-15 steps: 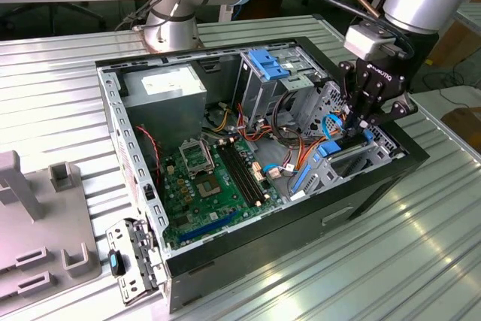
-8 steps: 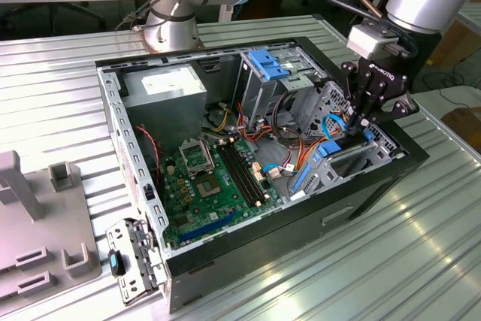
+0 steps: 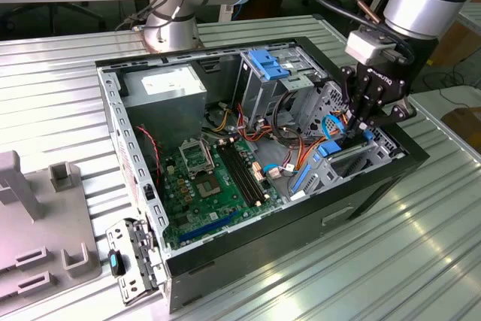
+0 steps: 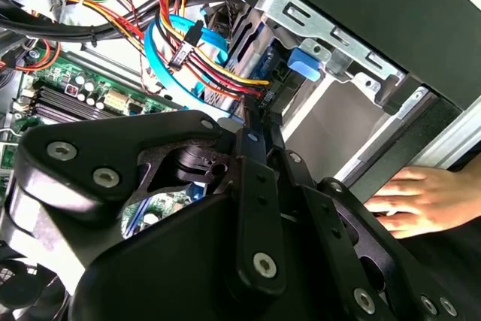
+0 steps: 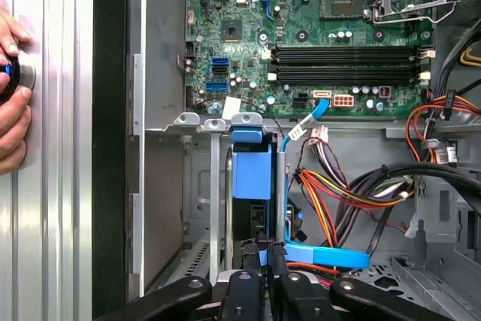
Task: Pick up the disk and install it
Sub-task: 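Insert the second disk wire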
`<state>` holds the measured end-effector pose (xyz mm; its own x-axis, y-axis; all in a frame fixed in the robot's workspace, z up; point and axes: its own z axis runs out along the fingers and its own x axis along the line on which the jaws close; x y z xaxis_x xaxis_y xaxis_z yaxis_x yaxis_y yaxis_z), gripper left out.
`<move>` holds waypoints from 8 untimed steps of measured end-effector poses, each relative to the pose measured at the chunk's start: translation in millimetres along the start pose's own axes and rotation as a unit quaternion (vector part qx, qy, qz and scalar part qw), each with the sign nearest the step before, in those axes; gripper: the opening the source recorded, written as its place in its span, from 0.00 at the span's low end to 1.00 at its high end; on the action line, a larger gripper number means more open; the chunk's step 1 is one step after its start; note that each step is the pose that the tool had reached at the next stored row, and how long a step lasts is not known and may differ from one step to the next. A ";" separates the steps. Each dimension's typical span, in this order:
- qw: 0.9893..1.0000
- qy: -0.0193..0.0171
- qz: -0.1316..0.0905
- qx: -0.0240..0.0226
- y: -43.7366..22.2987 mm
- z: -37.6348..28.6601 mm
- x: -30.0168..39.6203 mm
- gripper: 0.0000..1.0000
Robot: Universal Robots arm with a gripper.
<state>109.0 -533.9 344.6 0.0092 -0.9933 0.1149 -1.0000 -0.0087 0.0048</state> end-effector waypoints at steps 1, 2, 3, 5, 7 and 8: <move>1.000 0.000 0.000 0.000 0.0 0.5 0.0 0.16; 1.000 0.000 0.000 0.000 0.0 1.0 -0.1 0.16; 1.000 0.000 0.000 0.000 0.0 1.5 -0.1 0.16; 1.000 0.000 0.000 0.000 0.0 2.6 -0.2 0.16; 1.000 0.000 0.000 0.000 0.0 4.7 -0.5 0.16; 1.000 0.000 0.000 0.000 0.0 6.0 -0.6 0.16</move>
<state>109.0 -534.0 338.6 0.0092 -0.9933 0.1152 -1.0000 -0.0086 0.0049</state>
